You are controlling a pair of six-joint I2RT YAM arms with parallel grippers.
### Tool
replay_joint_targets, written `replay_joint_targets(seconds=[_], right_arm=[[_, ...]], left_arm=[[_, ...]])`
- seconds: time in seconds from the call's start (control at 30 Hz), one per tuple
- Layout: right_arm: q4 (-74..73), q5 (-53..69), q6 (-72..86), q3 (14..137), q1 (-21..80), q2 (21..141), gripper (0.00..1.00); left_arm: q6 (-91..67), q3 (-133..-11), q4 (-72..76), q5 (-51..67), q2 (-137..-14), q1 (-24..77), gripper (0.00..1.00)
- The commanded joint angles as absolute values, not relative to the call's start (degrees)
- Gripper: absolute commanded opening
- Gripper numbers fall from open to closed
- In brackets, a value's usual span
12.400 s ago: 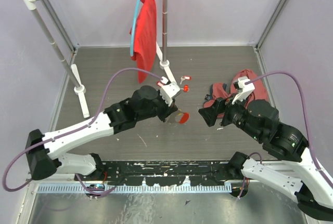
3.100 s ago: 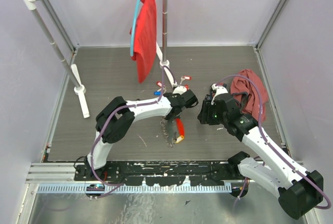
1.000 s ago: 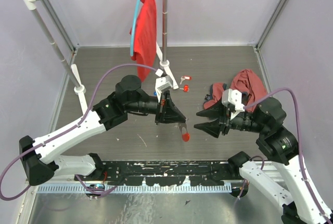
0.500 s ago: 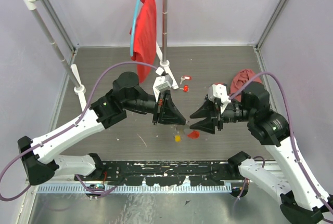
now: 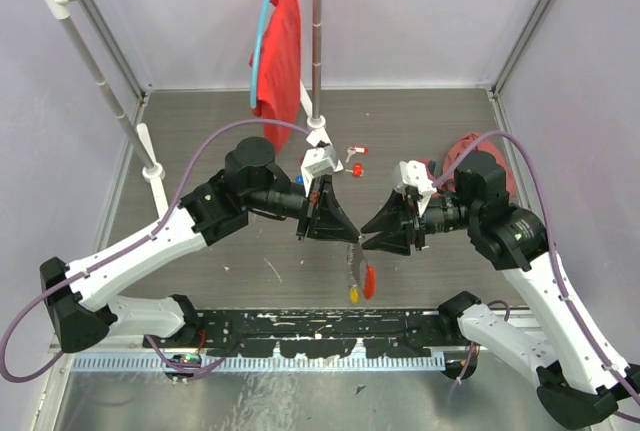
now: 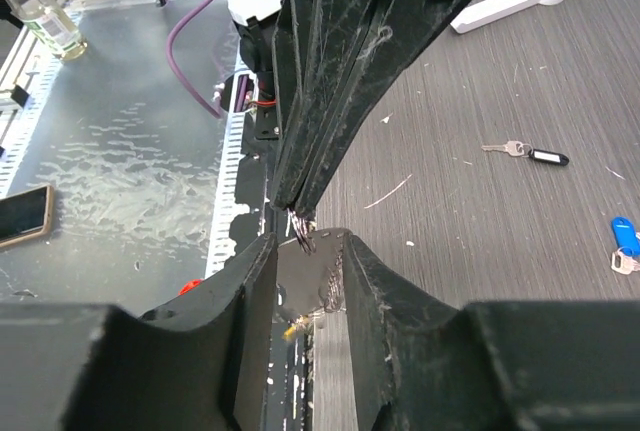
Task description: Put the keys on the keyring
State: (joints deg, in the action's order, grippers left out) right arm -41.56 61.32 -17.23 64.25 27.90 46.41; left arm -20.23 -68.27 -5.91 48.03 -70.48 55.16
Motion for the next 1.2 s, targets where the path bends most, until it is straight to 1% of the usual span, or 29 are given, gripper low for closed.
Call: replay_joint_targets(seconds=[0.0, 0.07, 0.27, 0.43, 0.47, 0.53, 0.63, 0.73, 0.8, 0.9, 1.07, 1.17], right_arm=[[-37.8, 64.6, -16.4, 66.1, 27.7, 46.8, 0.37], [-37.4, 65.2, -16.1, 66.1, 27.7, 46.9, 0.34], [-36.7, 67.0, -15.6, 65.8, 27.7, 47.0, 0.19], [-37.1, 67.3, -15.5, 65.6, 27.7, 46.9, 0.03], [-37.2, 67.2, -15.5, 65.7, 27.7, 46.8, 0.01], [-37.1, 66.9, -15.2, 65.6, 27.7, 46.4, 0.01], [-35.5, 66.1, -13.1, 65.4, 27.7, 45.2, 0.01], [-27.9, 65.2, -7.4, 64.0, 27.8, 42.9, 0.01], [-21.1, 63.8, -2.2, 62.3, 27.7, 40.9, 0.01], [-13.7, 60.1, 3.2, 60.5, 27.7, 38.4, 0.01], [-2.3, 54.8, 11.0, 58.7, 27.7, 35.3, 0.01], [4.0, 51.2, 15.1, 57.6, 27.7, 33.9, 0.01]], left_arm=[[-20.8, -70.8, -5.4, 49.5, -70.9, 55.0, 0.0], [-20.8, -70.8, -5.4, 49.5, -71.0, 54.9, 0.0], [-21.0, -70.8, -5.1, 49.3, -71.0, 55.0, 0.0], [-21.5, -70.9, -4.5, 48.8, -70.5, 55.0, 0.0], [-21.6, -71.0, -4.4, 48.5, -70.3, 55.0, 0.0], [-21.5, -71.1, -4.4, 48.0, -69.8, 55.0, 0.03], [-21.2, -70.8, -4.4, 45.6, -67.9, 55.0, 0.17], [-20.5, -70.0, -3.9, 41.5, -65.3, 55.0, 0.34], [-20.3, -69.5, -3.4, 38.8, -63.7, 55.0, 0.4], [-20.6, -68.5, -1.3, 35.7, -61.7, 54.9, 0.45], [-21.2, -66.7, 3.2, 31.0, -59.0, 55.0, 0.47], [-21.7, -66.6, 6.1, 30.6, -58.9, 54.9, 0.47]])
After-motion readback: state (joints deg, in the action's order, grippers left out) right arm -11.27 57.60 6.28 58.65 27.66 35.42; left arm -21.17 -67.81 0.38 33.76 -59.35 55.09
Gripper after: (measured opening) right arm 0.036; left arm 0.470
